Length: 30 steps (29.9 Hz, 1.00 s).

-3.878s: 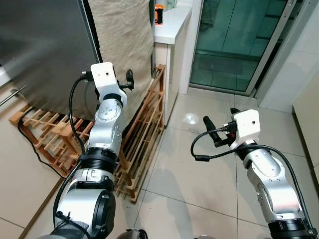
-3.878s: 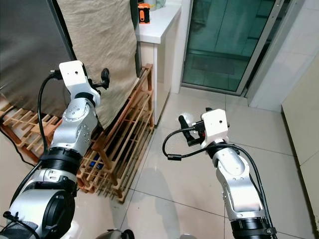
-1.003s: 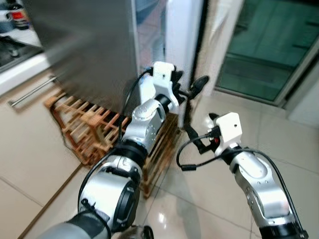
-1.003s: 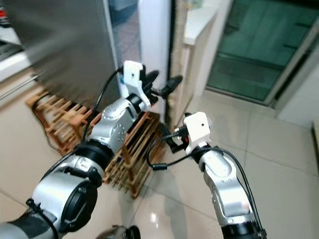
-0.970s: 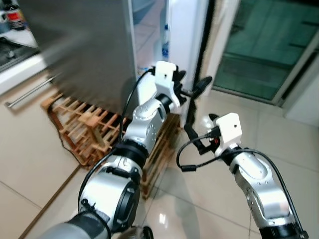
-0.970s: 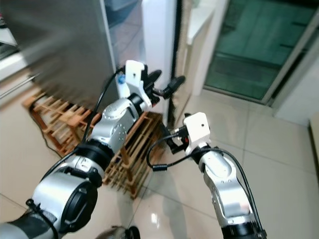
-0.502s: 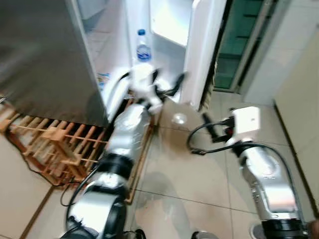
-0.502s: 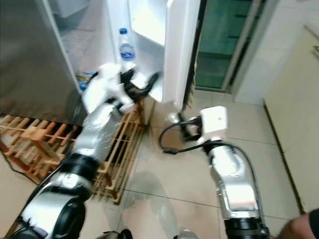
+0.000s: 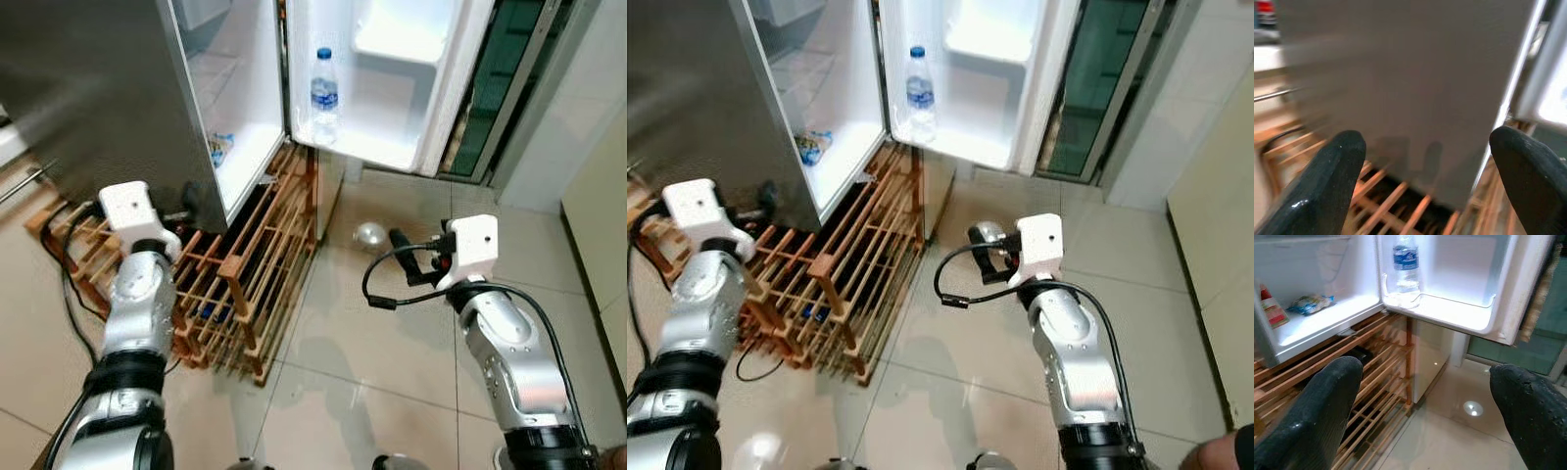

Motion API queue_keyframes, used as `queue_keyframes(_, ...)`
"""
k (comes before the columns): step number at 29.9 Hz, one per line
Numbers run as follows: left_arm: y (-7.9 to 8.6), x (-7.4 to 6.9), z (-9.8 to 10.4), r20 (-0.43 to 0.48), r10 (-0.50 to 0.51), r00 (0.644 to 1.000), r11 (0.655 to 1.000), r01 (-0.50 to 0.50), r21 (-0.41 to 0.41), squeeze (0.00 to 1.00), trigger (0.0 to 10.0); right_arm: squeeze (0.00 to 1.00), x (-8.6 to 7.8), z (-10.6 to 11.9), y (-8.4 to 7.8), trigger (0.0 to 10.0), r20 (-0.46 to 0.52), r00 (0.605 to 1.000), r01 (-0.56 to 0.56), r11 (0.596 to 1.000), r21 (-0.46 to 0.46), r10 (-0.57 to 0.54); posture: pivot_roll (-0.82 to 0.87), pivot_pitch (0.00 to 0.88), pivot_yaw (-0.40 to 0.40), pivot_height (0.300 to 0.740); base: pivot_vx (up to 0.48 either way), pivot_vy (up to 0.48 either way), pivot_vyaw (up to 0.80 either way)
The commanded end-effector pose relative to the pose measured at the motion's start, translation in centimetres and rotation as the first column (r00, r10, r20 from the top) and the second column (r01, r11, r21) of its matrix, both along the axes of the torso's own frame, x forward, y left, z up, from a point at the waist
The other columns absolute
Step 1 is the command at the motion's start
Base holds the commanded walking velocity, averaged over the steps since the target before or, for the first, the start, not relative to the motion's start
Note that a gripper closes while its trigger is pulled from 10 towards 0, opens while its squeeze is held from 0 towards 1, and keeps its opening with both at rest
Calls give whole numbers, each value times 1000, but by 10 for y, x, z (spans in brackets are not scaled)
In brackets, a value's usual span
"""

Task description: Restocking fridge

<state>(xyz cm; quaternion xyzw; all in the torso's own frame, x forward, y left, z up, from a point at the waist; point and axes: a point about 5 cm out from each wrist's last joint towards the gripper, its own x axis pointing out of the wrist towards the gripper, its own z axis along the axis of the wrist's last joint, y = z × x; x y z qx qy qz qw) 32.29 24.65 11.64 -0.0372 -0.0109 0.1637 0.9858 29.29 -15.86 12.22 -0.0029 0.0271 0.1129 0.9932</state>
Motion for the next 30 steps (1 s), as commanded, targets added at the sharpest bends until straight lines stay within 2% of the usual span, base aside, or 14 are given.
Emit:
queue_keyframes(1,3,-10,-5,-28,43,999,999,-43,23,0,10000,0,6,3,-7,10000,11,999,45,999,10,-45,-85,0,45,740,0,0,556)
queue_keyframes(6,-8,-27,-15,-85,73,994,996,-68,65,0,10000,0,12,-1,-15,10000,-4,996,93,995,38,-93,-53,0,29,740,0,0,524)
queue_keyframes(7,-8,-27,-15,-85,73,994,996,-68,65,0,10000,0,12,-1,-15,10000,-4,996,93,995,38,-93,-53,0,29,740,0,0,506)
queue_keyframes(8,-24,-28,-10,-81,27,996,996,-20,88,0,10000,0,16,-1,-14,10000,-5,996,94,995,33,-94,-33,12,17,740,0,0,488)
queue_keyframes(9,-30,-27,-8,-74,11,997,996,-5,87,0,10000,0,17,-2,-14,10000,-6,996,93,995,30,-93,-33,12,17,740,0,0,488)
queue_keyframes(14,-39,-24,7,-25,18,1000,998,-17,54,0,10000,0,26,0,-8,10000,6,998,67,997,34,-67,-9,10,3,740,0,0,490)
queue_keyframes(19,-28,-27,6,-45,109,993,993,-107,48,0,10000,0,34,-1,-1,10000,-18,999,43,995,90,-41,10,0,-31,740,0,0,488)
queue_keyframes(22,-9,-34,-1,-77,173,982,981,-165,106,0,10000,0,37,-5,-3,10000,-44,998,43,993,113,-39,21,0,-51,740,0,0,477)
queue_keyframes(24,2,-41,-7,-98,215,972,973,-205,107,0,10000,4,36,-12,-8,10000,-71,996,59,993,103,-52,29,0,-60,740,0,0,475)
queue_keyframes(26,5,-45,-10,-115,238,964,968,-226,106,0,10000,27,36,-15,-9,10000,-77,996,55,994,92,-48,28,0,-61,740,0,165,472)
queue_keyframes(27,5,-49,-11,-124,256,959,965,-245,95,0,10000,86,35,-15,-8,10000,-76,997,31,998,61,-26,20,0,-67,740,0,480,469)
queue_keyframes(30,-4,-47,-8,-121,257,959,964,-246,100,0,10000,114,35,-16,-8,10000,-77,997,10,1000,28,-8,13,0,-68,740,0,480,473)
